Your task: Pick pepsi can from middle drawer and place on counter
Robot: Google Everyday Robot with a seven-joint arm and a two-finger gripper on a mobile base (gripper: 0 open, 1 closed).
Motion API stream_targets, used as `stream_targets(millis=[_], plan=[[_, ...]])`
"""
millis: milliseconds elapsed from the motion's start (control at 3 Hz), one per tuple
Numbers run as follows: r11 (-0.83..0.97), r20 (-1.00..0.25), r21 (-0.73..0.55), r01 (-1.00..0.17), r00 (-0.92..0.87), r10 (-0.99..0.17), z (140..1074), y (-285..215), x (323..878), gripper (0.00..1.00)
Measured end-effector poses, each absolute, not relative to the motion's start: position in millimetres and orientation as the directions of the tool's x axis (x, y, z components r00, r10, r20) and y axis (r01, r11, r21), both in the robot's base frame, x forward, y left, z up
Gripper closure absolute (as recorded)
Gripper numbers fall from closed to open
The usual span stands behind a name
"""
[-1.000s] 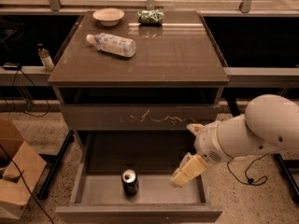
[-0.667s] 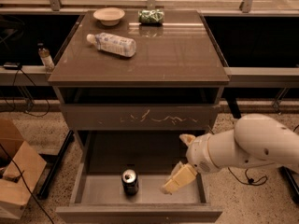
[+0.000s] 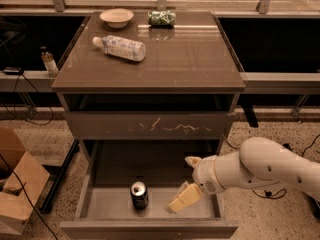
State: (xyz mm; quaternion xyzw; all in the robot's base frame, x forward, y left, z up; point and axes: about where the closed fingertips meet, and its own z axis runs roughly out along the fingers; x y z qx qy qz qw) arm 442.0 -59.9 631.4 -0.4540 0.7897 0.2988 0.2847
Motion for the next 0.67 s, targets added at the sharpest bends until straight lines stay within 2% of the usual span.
stream_targets(millis=[667], plan=[[0.391, -0.782, 0.185, -0.902, -0.376, -0.498, 583, -26, 459, 0.00]])
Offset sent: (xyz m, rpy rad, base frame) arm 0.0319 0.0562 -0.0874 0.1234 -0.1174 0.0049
